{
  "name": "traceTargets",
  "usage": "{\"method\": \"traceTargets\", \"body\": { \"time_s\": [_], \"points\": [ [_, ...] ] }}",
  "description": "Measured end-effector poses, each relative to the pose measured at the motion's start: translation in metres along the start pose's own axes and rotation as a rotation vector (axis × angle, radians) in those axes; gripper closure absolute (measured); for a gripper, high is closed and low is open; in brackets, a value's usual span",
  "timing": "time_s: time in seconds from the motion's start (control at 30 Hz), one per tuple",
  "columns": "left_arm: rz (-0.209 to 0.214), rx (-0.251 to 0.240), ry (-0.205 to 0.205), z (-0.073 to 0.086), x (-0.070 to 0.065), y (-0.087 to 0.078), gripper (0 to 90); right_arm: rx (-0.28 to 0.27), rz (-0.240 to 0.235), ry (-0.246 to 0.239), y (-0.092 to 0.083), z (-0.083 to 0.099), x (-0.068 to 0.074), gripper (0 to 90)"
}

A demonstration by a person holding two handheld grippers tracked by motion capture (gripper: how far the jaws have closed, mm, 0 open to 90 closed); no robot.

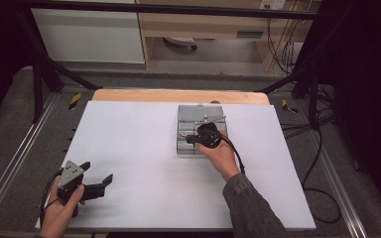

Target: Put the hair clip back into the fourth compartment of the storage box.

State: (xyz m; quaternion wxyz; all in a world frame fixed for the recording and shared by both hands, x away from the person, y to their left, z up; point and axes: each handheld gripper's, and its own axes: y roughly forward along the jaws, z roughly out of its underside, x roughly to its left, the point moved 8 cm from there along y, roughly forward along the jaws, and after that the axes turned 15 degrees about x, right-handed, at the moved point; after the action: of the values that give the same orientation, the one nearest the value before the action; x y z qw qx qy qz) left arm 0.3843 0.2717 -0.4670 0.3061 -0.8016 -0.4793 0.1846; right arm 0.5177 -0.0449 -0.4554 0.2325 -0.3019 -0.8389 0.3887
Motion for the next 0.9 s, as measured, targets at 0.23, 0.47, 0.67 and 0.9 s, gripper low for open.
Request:
{"method": "traceTargets", "body": {
  "time_s": [0.23,0.47,0.67,0.9],
  "points": [
    [0.002,0.002,0.004,0.0,-0.001,0.0,6.0,0.008,-0.005,0.013,0.007,0.001,-0.004,86.1],
    [0.004,0.003,0.002,0.0,-0.001,0.0,6.0,0.036,-0.008,0.007,0.013,0.004,-0.002,86.1],
    [0.005,0.001,0.0,-0.001,-0.002,0.001,6.0,0.049,-0.003,0.014,0.016,0.006,-0.002,86.1],
    [0.007,0.001,0.0,-0.001,-0.002,0.0,6.0,0.064,-0.006,0.024,0.019,0.008,0.0,86.1]
  ]
}}
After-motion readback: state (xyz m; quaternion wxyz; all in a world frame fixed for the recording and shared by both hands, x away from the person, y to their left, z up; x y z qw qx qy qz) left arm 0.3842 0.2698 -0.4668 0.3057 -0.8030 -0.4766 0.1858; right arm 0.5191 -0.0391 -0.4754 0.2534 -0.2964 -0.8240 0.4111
